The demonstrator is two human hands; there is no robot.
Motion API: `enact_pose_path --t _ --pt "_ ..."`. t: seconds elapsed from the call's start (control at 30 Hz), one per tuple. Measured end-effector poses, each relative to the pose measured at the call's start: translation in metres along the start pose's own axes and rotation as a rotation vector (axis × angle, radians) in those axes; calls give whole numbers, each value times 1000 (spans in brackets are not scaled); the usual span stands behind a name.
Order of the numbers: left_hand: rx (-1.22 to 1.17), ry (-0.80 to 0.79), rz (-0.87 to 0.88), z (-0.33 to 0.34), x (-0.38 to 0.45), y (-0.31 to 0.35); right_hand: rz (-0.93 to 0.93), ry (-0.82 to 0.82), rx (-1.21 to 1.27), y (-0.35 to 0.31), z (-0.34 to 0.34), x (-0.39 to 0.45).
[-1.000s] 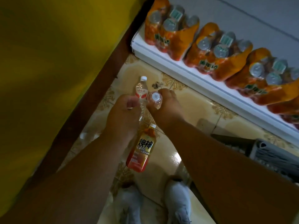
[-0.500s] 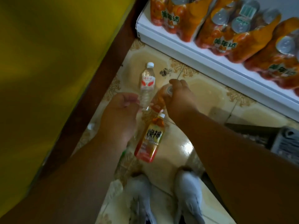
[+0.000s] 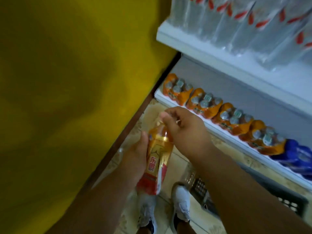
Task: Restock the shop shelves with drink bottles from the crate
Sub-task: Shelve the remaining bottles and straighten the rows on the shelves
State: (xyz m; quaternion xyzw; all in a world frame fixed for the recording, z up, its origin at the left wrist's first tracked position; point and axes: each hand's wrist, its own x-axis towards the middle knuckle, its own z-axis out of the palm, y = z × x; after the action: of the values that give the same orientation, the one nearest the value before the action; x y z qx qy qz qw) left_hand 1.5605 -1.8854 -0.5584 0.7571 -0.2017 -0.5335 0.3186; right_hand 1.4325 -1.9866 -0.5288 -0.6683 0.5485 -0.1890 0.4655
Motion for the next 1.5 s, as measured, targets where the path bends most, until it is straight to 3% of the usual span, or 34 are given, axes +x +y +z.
enact_pose_path --t 0.1,0.23,0.3,0.47,0.6,0.97,1.13,1.27,1.5 --pt "-182 1 -122 -7 -74 66 52 -8 167 -78 -43 -40" --pt "-460 -249 10 -24 -142 141 40 -65 517 -163 -87 -93" --pt "-408 -262 102 -34 -174 172 -16 27 570 -198 -107 -118" --pt "-211 -121 352 -43 -244 221 -55 393 526 -256 -126 -174" --pt "-153 -189 486 -37 -291 241 -87 589 481 -288 -151 -211" --pt "-85 -470 702 26 -419 262 -170 870 293 -303 -249 -334" --pt "-88 -449 859 84 -480 270 -244 962 244 -293 -311 -393" --pt "-137 -513 865 142 -528 255 -288 982 234 -263 -355 -446" --pt "-115 -466 933 244 -599 214 -329 968 203 -187 -424 -531"
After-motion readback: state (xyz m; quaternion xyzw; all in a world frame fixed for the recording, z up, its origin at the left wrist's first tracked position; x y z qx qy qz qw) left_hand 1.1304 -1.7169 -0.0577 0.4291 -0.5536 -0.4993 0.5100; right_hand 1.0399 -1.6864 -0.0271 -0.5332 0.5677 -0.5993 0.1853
